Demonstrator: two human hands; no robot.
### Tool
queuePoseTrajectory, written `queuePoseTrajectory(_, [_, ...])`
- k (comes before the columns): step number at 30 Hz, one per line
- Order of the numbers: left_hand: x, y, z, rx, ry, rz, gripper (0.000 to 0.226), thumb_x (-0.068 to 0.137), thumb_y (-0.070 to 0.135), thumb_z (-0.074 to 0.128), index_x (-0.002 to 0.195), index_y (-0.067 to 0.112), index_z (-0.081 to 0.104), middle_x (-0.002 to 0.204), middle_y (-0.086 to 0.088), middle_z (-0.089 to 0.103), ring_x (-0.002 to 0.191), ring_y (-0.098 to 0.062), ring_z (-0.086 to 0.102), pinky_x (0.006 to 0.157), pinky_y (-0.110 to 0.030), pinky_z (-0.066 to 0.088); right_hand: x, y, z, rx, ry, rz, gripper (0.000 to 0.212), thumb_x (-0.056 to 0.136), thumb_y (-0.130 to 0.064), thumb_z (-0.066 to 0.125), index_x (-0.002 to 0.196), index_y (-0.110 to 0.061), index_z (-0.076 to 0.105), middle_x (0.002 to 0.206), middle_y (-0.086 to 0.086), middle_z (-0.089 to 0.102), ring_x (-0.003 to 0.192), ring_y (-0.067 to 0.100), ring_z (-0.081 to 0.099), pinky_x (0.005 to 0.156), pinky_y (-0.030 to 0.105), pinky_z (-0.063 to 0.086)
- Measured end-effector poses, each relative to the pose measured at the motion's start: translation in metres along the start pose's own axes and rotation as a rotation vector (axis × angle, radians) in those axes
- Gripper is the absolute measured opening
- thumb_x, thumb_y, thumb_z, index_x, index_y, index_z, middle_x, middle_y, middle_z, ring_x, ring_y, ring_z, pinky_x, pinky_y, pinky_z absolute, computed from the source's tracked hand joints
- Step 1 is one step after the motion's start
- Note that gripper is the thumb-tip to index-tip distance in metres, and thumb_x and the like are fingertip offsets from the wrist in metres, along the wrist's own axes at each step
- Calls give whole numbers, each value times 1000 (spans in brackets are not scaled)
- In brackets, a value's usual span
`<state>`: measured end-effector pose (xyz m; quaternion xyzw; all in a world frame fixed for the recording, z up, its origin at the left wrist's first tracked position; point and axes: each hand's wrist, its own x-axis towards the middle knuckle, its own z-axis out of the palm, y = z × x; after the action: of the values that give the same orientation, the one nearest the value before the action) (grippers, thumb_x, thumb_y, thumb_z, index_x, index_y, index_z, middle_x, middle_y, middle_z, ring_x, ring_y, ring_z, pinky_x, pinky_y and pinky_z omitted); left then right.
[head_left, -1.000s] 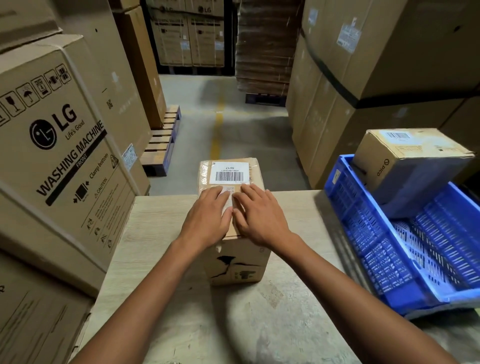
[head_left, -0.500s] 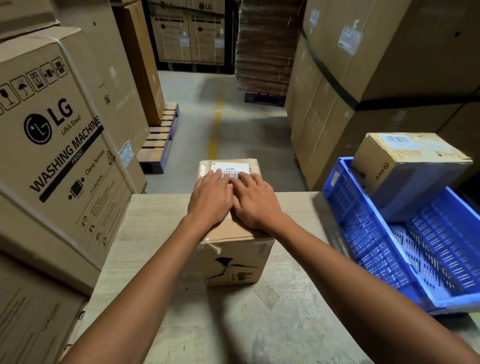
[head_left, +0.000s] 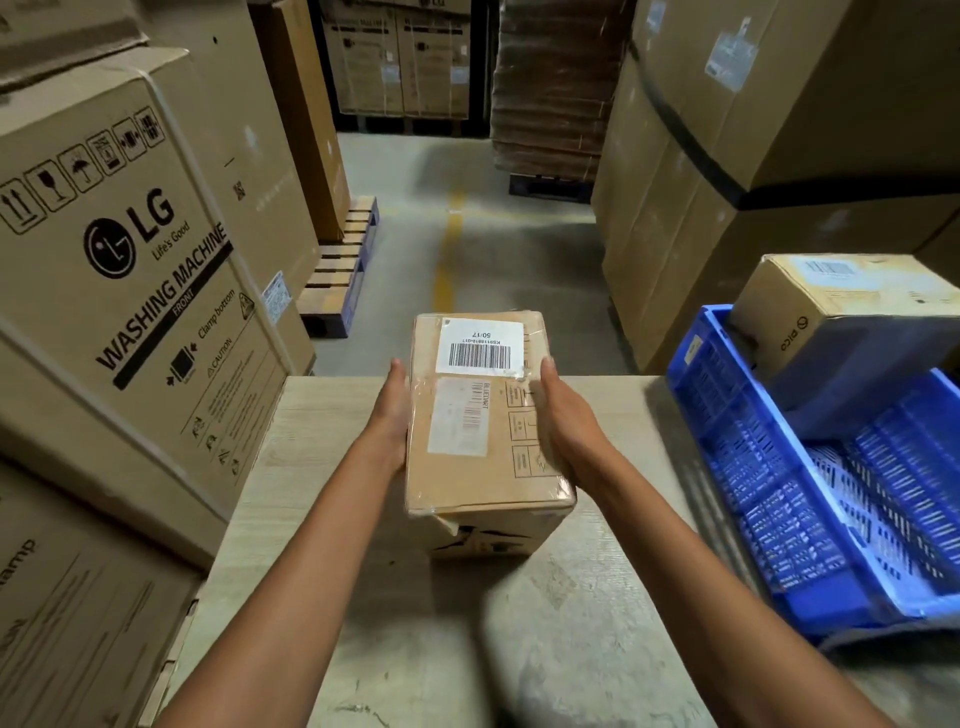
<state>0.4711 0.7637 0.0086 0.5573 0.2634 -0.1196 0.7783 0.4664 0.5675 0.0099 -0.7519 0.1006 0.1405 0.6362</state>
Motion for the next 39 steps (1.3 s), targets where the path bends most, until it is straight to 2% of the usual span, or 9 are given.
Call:
queuePoseTrajectory(7, [-14, -15, 3, -89, -170, 196, 80, 95, 74, 17, 128, 20, 66, 121, -16, 70, 112, -35, 67, 97, -52, 51, -18, -1, -14, 190, 80, -188, 74, 95, -74, 27, 115, -10, 58, 107, 13, 71, 97, 27, 72, 89, 45, 58])
queuePoseTrajectory(13, [-4, -52, -4, -305, -100, 214, 63, 97, 67, 37, 117, 19, 71, 123, -16, 68, 121, -39, 60, 105, -57, 45, -17, 24, -24, 404, 215, -36, 67, 99, -69, 27, 82, -14, 62, 94, 4, 68, 100, 20, 60, 82, 39, 45])
queuePoseTrajectory(16, [-14, -79, -4, -321, -130, 79, 64, 97, 62, 36, 123, 13, 68, 118, -18, 71, 109, -37, 67, 89, -48, 57, -19, 68, -22, 401, 176, 48, 91, 77, -91, 41, 88, -4, 65, 95, 14, 70, 100, 33, 64, 90, 48, 50])
queuePoseTrajectory(18, [-13, -101, -7, -260, -104, 71, 68, 94, 62, 42, 131, 8, 62, 126, -23, 66, 118, -41, 61, 100, -56, 50, -24, 95, -21, 394, 143, 102, 97, 63, -96, 51, 94, -5, 61, 94, 24, 66, 93, 43, 64, 97, 57, 50])
queuePoseTrajectory(23, [10, -139, -25, -41, -87, 31, 87, 80, 78, 58, 130, 8, 63, 131, -28, 61, 123, -49, 55, 106, -70, 37, -35, 114, -26, 271, 163, 204, 61, 104, -58, 32, 86, -7, 61, 94, 19, 75, 93, 39, 68, 95, 54, 52])
queuePoseTrajectory(26, [-10, -106, -13, 47, -67, 43, 72, 97, 68, 33, 122, 11, 69, 118, -22, 70, 112, -43, 65, 102, -59, 47, -28, 100, -28, 166, 130, 192, 59, 106, -56, 26, 85, -12, 60, 98, 10, 75, 96, 29, 68, 89, 47, 53])
queuePoseTrajectory(32, [49, -59, -14, 68, 110, -101, 91, 81, 85, 38, 136, 14, 51, 130, -17, 58, 118, -34, 57, 102, -51, 46, 4, 64, -33, 152, 44, 211, 70, 99, -72, 20, 138, -25, 55, 138, 6, 61, 129, 29, 54, 112, 59, 35])
queuePoseTrajectory(37, [34, -32, 10, 95, -113, -160, 63, 102, 62, 26, 90, 15, 66, 74, -7, 71, 63, -23, 69, 57, -29, 54, 7, 45, -27, 92, -108, 258, 58, 105, -58, 24, 120, -21, 65, 108, 4, 77, 104, 30, 72, 105, 55, 49])
queuePoseTrajectory(39, [29, -31, 15, 96, -159, -136, 69, 104, 61, 17, 87, 17, 67, 71, -5, 72, 59, -21, 69, 56, -28, 53, 3, 41, -26, 125, -116, 226, 58, 106, -57, 20, 119, -23, 65, 108, 3, 77, 104, 28, 72, 103, 53, 50])
